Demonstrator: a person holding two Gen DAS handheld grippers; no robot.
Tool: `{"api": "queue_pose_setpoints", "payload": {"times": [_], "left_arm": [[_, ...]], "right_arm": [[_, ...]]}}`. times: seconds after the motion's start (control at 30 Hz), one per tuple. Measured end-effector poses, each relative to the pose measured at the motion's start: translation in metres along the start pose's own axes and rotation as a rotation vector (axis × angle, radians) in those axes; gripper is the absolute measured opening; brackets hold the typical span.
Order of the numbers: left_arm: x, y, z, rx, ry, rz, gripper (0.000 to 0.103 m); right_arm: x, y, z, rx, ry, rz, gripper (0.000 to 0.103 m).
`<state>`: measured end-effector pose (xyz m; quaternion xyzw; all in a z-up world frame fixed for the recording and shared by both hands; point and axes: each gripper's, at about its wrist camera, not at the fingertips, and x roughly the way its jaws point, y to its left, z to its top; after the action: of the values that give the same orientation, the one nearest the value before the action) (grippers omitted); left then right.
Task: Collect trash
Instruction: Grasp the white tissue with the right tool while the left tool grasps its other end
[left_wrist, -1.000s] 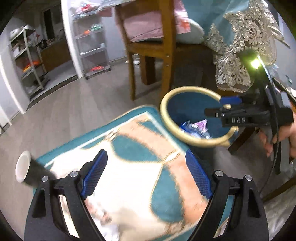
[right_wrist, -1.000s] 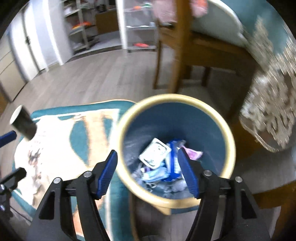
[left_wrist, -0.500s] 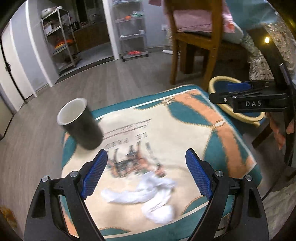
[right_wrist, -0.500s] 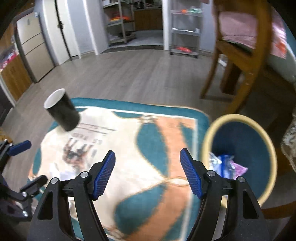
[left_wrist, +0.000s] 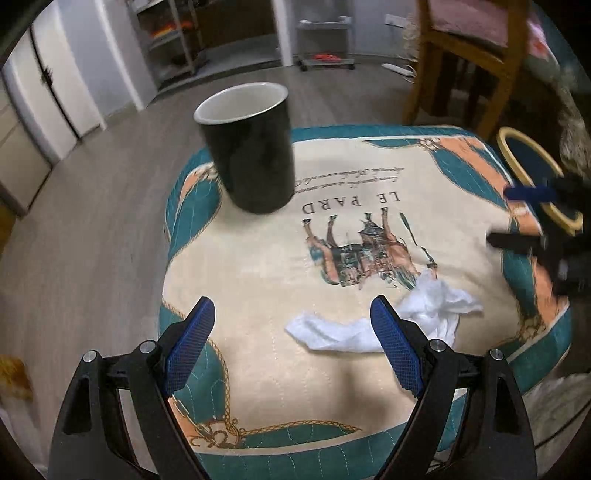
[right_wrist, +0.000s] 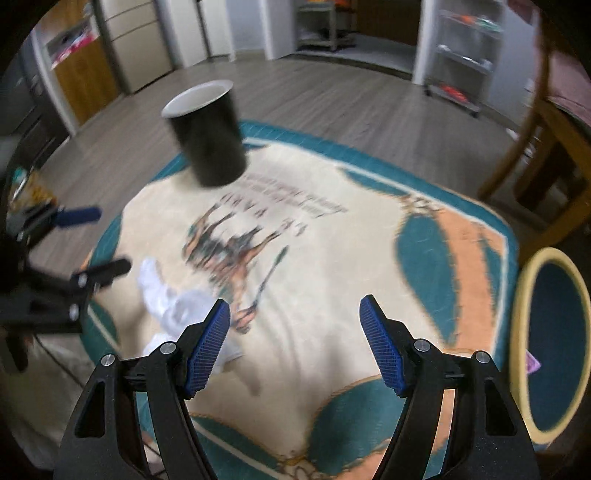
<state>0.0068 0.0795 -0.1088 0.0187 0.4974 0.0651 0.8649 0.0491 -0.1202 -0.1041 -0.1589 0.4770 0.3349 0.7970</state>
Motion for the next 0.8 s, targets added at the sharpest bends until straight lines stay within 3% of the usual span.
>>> {"api": "queue_pose_setpoints", "payload": {"times": [0.07, 0.3, 0.37, 0.43, 0.5, 0.8], "left_arm": [[0.002, 0.006, 0.000, -0.033, 0.006, 0.001, 0.085], [0.006, 0.000, 0.000, -0.007, 0.012, 0.009, 0.085], [0.008, -0.002, -0.001, -0.001, 0.016, 0.005, 0.085], [0.009, -0.004, -0.001, 0.007, 0.019, 0.002, 0.085], [0.009, -0.008, -0.002, 0.019, 0.018, -0.006, 0.085], [0.004, -0.044, -0.008, 0.141, 0.008, -0.109, 0.084]], "right_arm": [[0.005, 0.009, -0.003, -0.035, 0.016, 0.026, 0.072], [0.025, 0.037, -0.013, -0.154, 0.106, 0.104, 0.049], [0.029, 0.042, -0.016, -0.182, 0.121, 0.102, 0.037], [0.030, 0.043, -0.017, -0.196, 0.135, 0.107, 0.012], [0.026, 0.045, -0.016, -0.207, 0.122, 0.106, 0.003], [0.012, 0.006, 0.000, -0.079, 0.049, 0.043, 0.002]]}}
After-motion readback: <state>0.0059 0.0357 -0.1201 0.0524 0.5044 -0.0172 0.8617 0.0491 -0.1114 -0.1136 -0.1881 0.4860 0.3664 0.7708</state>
